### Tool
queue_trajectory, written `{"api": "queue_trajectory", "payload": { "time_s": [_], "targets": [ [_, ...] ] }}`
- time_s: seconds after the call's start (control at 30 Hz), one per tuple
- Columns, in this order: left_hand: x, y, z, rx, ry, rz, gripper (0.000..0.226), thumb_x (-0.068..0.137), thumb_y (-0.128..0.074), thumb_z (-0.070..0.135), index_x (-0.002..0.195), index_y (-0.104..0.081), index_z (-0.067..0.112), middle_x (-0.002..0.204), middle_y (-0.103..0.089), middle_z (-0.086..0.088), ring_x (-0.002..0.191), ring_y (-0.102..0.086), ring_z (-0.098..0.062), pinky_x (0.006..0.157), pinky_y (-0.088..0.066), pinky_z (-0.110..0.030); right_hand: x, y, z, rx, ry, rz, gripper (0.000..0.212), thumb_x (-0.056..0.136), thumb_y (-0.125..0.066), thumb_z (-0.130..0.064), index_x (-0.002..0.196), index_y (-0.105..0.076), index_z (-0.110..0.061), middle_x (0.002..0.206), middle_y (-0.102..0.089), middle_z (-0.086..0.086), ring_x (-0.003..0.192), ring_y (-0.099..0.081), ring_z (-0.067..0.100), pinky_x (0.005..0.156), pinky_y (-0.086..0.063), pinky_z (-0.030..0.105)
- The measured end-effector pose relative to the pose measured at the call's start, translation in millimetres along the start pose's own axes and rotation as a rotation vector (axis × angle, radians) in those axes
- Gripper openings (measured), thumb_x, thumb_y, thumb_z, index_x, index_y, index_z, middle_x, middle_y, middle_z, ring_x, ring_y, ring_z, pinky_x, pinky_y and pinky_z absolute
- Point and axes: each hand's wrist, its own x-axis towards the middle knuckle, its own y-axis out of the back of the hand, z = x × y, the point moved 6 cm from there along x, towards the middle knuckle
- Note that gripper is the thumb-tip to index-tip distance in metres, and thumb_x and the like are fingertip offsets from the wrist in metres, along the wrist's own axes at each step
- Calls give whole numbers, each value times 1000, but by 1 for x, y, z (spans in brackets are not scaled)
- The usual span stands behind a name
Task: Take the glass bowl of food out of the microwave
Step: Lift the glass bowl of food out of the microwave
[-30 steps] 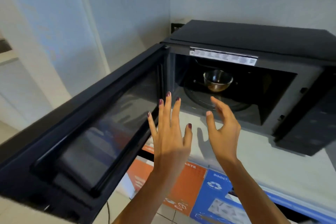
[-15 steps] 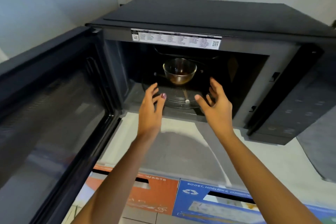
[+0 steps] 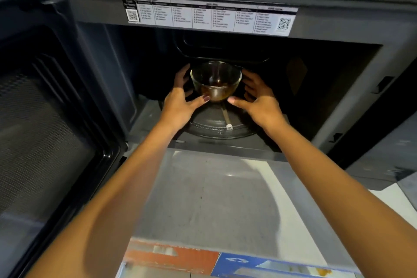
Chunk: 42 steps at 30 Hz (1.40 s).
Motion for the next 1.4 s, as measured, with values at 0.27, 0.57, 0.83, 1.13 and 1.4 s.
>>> {"api": "queue_trajectory", "payload": {
  "time_s": [0.27,0.57,0.83,1.13,1.4],
  "targets": [
    [16,-14,-3,-8,-24,-54,82,82,-73,13,147,-25,27,137,-51,-1,126,-52,-20,107,-42,-36,11,-11,-6,125,-1,-62,77,76,-72,8,141,-38,-15,138,-48,2,123,-51,19,102,-47,31],
    [7,-15,2,-101,-19,-21,81,83,-69,4,146,-21,20,136,-48,-2,128,-50,-24,110,-40,-48,2,-10,-10,134,-1,11,67,74,-76,2,133,-48,-13,138,-53,6,106,-57,10,76,-52,8],
    [-35,-7,38,-230,-86,-20,76,85,-64,-1,145,-22,16,140,-41,-1,117,-51,-4,93,-47,-11,-43,3,-41,157,95,78,66,72,-79,-3,132,-52,-11,130,-59,0,102,-60,-8,87,-50,10],
    [-118,-16,56,-356,-66,-63,83,75,-73,5,142,-27,25,138,-46,9,117,-55,6,87,-47,-11,-132,24,-55,200,63,121,71,65,-82,2,129,-56,-17,118,-67,-8,108,-63,-4,88,-52,15],
    [-186,-42,84,-348,-58,-136,94,63,-76,58,140,-29,33,138,-48,18,125,-52,-4,92,-50,-16,-212,59,-55,219,3,183,73,55,-84,-26,123,-59,-33,121,-67,-13,115,-61,1,86,-55,18]
  ]
}}
